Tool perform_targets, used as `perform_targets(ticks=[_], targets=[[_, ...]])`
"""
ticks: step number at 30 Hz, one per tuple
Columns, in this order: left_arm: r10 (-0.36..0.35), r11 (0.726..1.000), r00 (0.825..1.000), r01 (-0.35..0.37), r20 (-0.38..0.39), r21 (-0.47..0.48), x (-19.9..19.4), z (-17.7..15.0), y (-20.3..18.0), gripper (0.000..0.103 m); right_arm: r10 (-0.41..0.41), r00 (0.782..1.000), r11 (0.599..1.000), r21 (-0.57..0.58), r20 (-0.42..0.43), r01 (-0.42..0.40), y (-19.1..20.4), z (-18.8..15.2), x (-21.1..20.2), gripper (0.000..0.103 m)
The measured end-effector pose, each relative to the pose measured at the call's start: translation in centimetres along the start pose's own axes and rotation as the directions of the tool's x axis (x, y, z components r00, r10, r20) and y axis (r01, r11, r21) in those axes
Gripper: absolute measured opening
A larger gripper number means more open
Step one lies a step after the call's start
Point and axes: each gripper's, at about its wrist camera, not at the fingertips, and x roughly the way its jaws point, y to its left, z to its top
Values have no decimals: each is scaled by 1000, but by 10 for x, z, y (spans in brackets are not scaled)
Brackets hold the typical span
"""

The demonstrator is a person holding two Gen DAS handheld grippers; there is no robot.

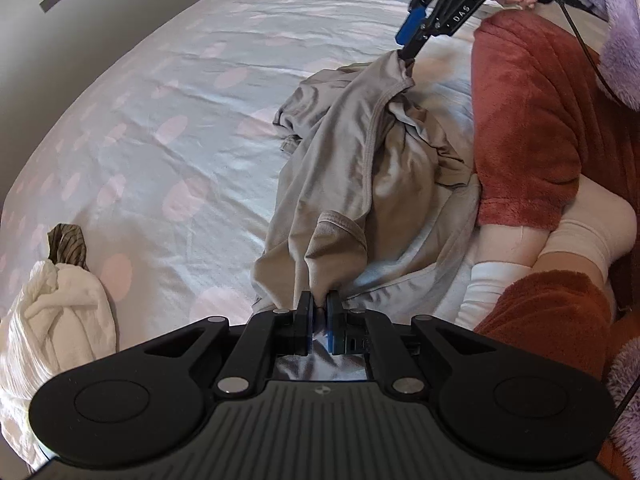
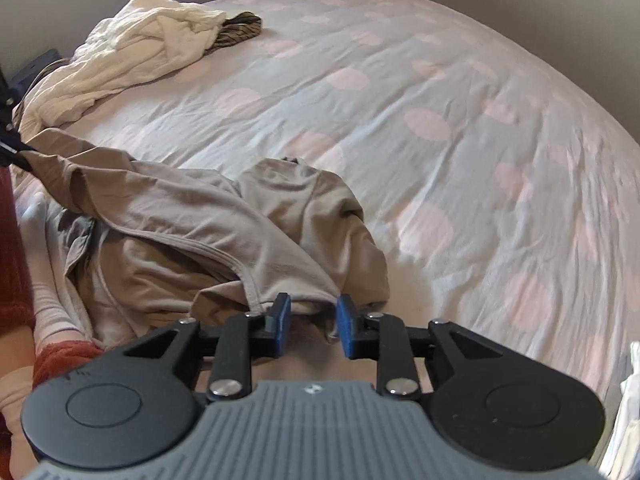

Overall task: Fold clothes
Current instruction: 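Bring the left gripper toward the right gripper holding the garment edges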

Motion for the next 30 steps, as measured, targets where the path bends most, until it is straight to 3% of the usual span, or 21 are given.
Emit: perform_targets(ticks=[4,6,8,12,17,20,23,27,29,30], targets=[[-6,996,1000,6,-1,88,-3,5,-17,4,90,995,985,-152,36,-83,39,18,-13,40],[-2,992,1000,3,-1,129,-4,7,-25,4,176,983,968,-191,44,-164,60,27,-13,42],[2,983,1000,-2,-1,182,-4,7,-36,4,245,969,941,-249,35,-229,83,36,-8,42],[4,965,1000,-2,-8,261,-1,5,-54,4,300,954,879,-387,-8,-279,125,49,11,42],[14,962,1000,-15,7,273,2,2,-61,4,384,921,807,-459,-73,-372,158,56,29,42],[13,964,1000,-18,20,266,1,0,-62,4,407,909,783,-476,-95,-400,170,51,34,42],[6,961,1000,-14,29,277,-1,-1,-64,4,384,918,788,-484,-98,-381,176,49,43,41],[7,952,1000,-13,21,306,0,-3,-68,4,399,911,787,-470,-108,-401,174,53,52,40],[7,951,1000,-13,21,310,1,-3,-70,4,394,912,782,-478,-116,-399,175,54,56,36],[6,950,1000,-13,23,311,2,-3,-70,4,391,913,780,-482,-120,-398,176,54,58,28]])
